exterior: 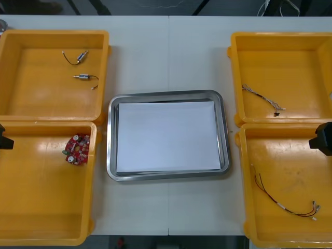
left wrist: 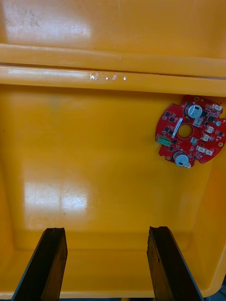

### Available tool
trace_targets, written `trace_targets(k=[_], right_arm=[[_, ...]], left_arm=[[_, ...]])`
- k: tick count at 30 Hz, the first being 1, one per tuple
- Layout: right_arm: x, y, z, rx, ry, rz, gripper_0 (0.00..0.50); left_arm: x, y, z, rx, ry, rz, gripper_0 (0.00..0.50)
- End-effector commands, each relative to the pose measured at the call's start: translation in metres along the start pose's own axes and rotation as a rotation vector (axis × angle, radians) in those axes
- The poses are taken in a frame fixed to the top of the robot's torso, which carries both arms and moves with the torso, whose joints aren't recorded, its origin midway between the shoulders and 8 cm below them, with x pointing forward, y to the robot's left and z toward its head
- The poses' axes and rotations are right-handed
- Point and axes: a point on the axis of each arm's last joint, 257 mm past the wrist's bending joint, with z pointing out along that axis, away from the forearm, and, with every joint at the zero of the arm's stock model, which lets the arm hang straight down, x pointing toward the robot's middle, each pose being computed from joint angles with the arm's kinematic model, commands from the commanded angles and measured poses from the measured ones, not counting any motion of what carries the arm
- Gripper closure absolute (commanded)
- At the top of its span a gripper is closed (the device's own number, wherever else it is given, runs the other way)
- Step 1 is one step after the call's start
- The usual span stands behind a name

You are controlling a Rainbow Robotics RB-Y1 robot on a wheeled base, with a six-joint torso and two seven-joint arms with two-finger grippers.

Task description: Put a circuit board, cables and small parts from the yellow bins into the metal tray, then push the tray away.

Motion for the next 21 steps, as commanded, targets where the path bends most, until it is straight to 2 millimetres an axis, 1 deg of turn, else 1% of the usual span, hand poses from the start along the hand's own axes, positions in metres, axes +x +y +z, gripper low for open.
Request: trace_targets(k=[1, 21], right_arm=[[-0.0074, -0.0117, -0.0126, 0.038, -0.036, -0.002, 0.000], [-0.0074, -0.0117, -0.0126, 0.038, -0.036, -0.002, 0.000]], left_arm=[[-0.0009, 0.0140, -0.0128, -0.047, -0.013, 0.100, 0.000], [-0.0009, 0.0140, -0.0128, -0.047, -0.013, 0.100, 0.000]])
